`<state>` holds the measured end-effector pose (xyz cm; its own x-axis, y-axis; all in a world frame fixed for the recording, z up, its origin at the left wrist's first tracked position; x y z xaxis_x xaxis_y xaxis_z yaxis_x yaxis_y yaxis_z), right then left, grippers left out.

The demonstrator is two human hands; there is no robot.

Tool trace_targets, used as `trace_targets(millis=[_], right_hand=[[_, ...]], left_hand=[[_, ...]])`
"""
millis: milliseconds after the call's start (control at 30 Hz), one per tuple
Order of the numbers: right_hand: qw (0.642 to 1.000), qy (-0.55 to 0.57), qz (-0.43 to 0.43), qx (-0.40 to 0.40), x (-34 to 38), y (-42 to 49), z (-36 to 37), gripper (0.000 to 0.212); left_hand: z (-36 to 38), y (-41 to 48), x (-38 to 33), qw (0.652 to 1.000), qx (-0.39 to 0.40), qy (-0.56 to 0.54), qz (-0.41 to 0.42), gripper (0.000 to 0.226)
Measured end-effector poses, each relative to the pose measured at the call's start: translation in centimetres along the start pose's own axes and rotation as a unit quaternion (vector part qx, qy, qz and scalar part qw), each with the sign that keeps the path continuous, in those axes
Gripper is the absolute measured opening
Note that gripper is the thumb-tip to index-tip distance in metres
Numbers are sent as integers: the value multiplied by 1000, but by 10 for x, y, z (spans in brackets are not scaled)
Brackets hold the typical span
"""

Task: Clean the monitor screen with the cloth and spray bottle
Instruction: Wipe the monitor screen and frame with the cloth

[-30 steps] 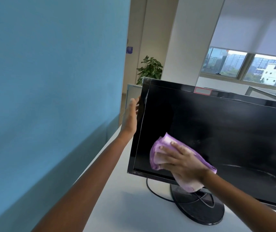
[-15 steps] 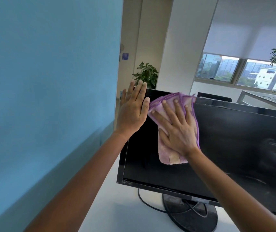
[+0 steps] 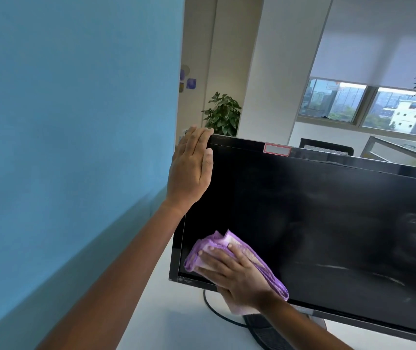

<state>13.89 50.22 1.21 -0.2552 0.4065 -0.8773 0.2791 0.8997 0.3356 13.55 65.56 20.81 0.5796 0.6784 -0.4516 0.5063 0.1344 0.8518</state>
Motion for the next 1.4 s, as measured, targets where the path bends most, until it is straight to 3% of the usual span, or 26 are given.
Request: trace_targets(millis=[167,233,400,567,700,767,933,1133,1267,1400], right_hand=[[996,-40,-75,-38,-9,-11,0,64],[994,-55,-68,-62,-30,-12,-1,64],[991,-59,64,-97,-112,-6,-7,62],[963,-51,229,-136,-195,6,-16,49],[922,1,367,-121,-211,6,-23,53],[916,24,385,-109,-197,7,-24,55],[947,56,305,-84,-134,0,-12,65],[989,42,131,-55,-58,-30,4,64],[1000,16,22,-14,-27,-50,11,64],[997,-9,-68,-30,-32,-65,13,61]], left_hand=[[-2,0,-8,1000,12,19,-2,58],[-2,2,-10,999,20,35,-1,60],[4,5,-18,998,20,52,-11,66],[21,4,-29,997,49,67,0,67],[30,2,-36,997,44,70,4,64],[31,1,-35,997,35,72,0,63],[30,1,-32,997,25,73,-4,63],[29,-1,-34,997,26,79,-10,63],[29,-2,-35,994,32,101,-9,63],[26,-3,-41,992,44,121,-9,64]])
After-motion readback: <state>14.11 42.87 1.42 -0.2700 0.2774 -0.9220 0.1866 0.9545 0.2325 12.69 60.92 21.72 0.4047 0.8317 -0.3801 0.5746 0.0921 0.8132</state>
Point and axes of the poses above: each hand's wrist, its own y-axis towards the middle knuckle, its own z-axis out of the palm, x = y × z, the point moved 3 cm from there along y, towards the middle knuckle, and after that the axes turned 14 degrees about -y, right-handed, at the moved point
